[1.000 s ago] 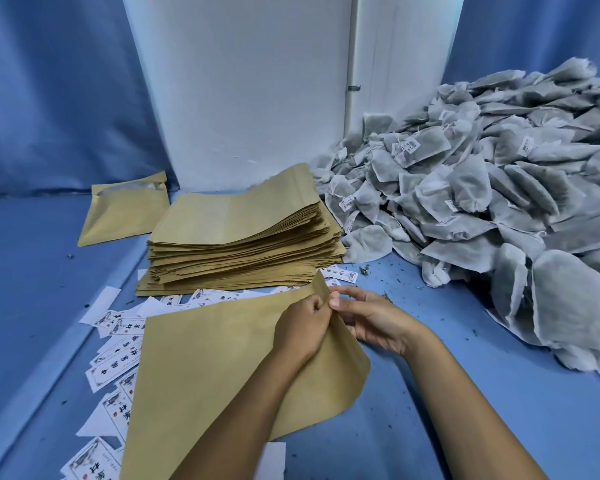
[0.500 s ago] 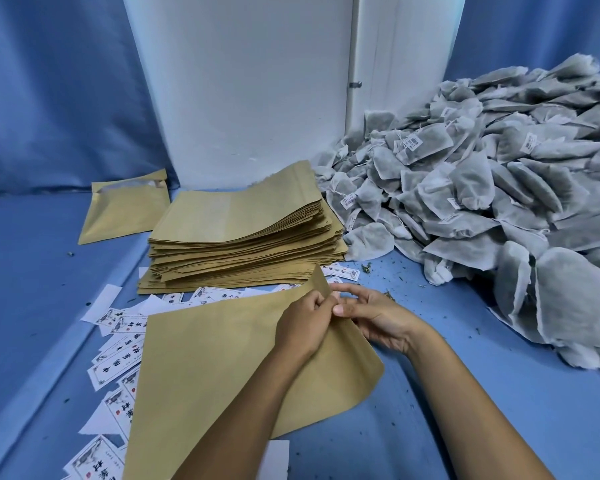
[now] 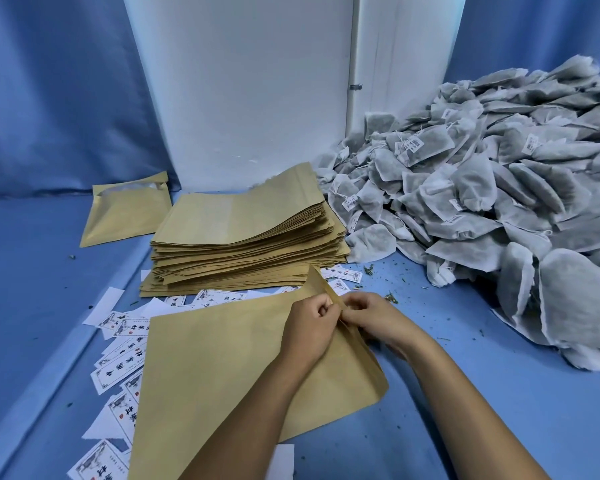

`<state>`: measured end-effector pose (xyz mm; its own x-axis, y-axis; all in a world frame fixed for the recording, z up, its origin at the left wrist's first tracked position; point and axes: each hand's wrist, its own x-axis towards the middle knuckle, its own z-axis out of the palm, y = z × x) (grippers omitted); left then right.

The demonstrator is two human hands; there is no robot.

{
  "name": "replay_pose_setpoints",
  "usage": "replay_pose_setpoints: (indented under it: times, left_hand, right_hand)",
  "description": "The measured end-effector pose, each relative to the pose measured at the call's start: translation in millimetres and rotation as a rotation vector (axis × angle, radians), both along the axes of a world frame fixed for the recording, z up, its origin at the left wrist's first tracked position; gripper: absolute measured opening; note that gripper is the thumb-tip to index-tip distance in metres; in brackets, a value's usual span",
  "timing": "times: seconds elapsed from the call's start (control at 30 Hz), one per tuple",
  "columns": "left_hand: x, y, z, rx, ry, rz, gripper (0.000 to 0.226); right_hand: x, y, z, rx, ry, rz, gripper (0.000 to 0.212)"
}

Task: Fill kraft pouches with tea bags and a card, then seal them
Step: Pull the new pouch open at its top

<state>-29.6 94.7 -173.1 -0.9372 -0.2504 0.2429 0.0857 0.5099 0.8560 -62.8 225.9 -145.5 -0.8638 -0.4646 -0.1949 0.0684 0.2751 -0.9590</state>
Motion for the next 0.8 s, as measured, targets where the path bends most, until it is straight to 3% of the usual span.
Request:
replay_pose_setpoints:
  times: [0.1, 0.27, 0.4, 0.63, 0.8]
  left_hand:
    - [4, 0, 3, -0.034, 0.137, -0.006, 0.037]
    - [6, 2, 22, -0.469, 0.462, 0.047, 0.004]
    - [-5, -1, 40, -0.720, 0.600, -0.084, 0.016]
    - [-16, 0, 68, -0.699, 0.757, -0.186, 0.012]
    - [-27, 2, 89, -1.017, 0.856, -0.362, 0.037]
  right_hand:
    - [1, 0, 2, 0.009, 0.088, -0.032, 0.012]
    - [1, 1, 12, -0.140, 0.110, -0.153, 0.015]
    - [2, -2, 16, -0.271, 0.108, -0.261, 0.018]
    - [3, 4, 27, -0.507, -0.100, -0.202, 0.029]
    - [6, -2, 26, -0.485, -0.118, -0.253, 0.026]
